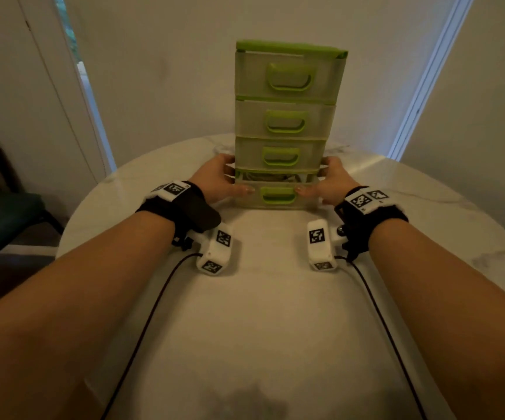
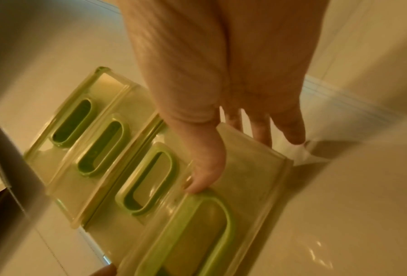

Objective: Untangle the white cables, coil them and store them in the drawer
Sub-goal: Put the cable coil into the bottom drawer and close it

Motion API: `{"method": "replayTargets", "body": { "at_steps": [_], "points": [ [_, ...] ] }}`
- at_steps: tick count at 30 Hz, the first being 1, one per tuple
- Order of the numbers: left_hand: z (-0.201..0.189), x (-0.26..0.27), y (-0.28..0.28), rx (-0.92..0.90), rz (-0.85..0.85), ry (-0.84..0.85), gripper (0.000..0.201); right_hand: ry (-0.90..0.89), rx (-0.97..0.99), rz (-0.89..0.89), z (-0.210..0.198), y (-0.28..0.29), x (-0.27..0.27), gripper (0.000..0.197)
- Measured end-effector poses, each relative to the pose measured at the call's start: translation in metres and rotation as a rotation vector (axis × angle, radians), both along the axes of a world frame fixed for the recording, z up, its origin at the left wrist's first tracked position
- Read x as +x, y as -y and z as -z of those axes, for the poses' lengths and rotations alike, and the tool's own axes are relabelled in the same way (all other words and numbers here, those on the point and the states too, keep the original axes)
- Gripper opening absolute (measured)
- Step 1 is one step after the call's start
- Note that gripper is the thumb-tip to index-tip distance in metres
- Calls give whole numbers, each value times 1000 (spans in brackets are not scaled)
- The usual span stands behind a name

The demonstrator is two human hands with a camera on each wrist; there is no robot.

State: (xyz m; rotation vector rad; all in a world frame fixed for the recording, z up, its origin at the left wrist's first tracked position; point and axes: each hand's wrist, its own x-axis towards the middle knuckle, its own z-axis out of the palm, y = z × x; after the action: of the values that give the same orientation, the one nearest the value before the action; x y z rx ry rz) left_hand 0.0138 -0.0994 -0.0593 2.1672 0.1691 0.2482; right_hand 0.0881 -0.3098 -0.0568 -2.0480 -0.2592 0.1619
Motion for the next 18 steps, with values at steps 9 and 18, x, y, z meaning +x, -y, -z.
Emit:
{"method": "replayTargets", "body": {
  "at_steps": [9,18],
  "points": [
    [10,21,2,154,-240,70,47,20,-120,103,4,-16,27,75],
    [2,-15,24,210,-161,-36,38,-11,-193,27,-15,-4,-25,58]
  ]
}}
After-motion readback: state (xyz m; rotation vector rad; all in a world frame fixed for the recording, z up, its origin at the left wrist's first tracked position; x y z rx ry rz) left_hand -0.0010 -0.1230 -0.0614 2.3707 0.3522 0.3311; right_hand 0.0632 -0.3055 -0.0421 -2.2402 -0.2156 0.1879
